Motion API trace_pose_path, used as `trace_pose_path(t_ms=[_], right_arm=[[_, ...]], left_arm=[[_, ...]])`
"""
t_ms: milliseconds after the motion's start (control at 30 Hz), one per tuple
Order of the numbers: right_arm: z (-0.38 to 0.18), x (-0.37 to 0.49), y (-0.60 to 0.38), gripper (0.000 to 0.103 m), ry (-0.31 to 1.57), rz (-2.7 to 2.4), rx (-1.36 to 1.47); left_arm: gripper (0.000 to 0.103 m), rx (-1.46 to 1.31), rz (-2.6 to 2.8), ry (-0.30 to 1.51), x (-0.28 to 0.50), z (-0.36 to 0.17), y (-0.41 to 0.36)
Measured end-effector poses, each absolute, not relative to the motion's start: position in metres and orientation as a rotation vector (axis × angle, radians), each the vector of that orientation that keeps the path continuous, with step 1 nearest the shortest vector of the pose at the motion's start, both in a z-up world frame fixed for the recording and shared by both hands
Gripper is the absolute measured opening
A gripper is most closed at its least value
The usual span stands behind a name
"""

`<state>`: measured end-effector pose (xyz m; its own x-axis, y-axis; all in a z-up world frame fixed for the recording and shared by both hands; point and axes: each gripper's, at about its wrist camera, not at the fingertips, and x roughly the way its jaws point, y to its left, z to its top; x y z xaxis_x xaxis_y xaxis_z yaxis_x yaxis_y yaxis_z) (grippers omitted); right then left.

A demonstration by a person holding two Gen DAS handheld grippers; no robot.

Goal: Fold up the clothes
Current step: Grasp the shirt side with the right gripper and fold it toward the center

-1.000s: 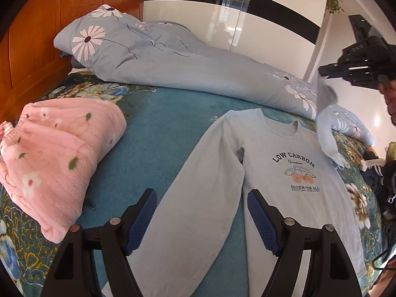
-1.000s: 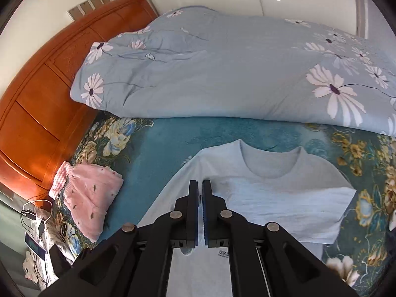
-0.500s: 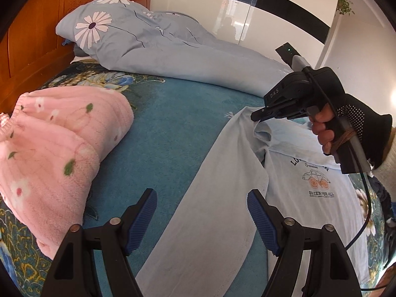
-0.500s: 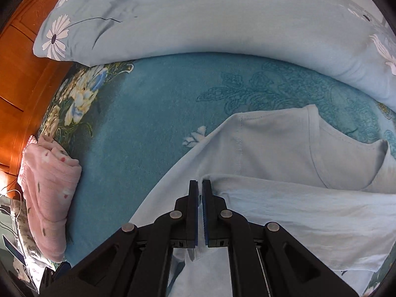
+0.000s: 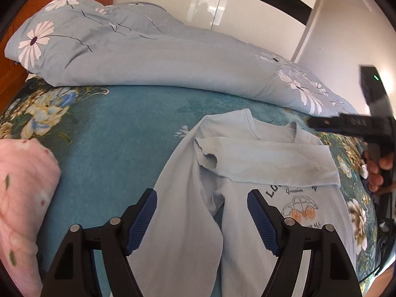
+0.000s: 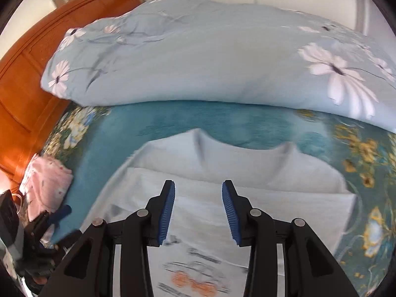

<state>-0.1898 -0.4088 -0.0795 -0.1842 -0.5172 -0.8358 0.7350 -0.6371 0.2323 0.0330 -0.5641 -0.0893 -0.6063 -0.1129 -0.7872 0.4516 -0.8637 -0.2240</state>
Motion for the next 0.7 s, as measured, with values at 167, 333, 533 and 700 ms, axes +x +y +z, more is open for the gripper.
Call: trace_pose_path(t_ms=[167,333,533,700], right_arm=[[-0.115,-0.254,-0.308,0.041,0.155,-2.077,1.409],[-0.142,-0.263,-0.277,0.041,0.001,-1.994,1.455],[-0.151,-0.25,-0.283,0.041,0.027,-1.957,1.41],[-0.153,-0.248,-0.279,0.041,-0.011,-1.932,1.398]], left_arm=[[0.079,1.252,-2.428,0.673,-0.002,-0.111,-0.577],[0.05,1.29,-2.367,0.822,-0.018,-0.133,-0.589],[0.03,1.268,-2.36,0.941,-0.024,-0.145,-0.595],[0.008,1.216,-2.419,0.836,-0.024,-0.13,-0.584]])
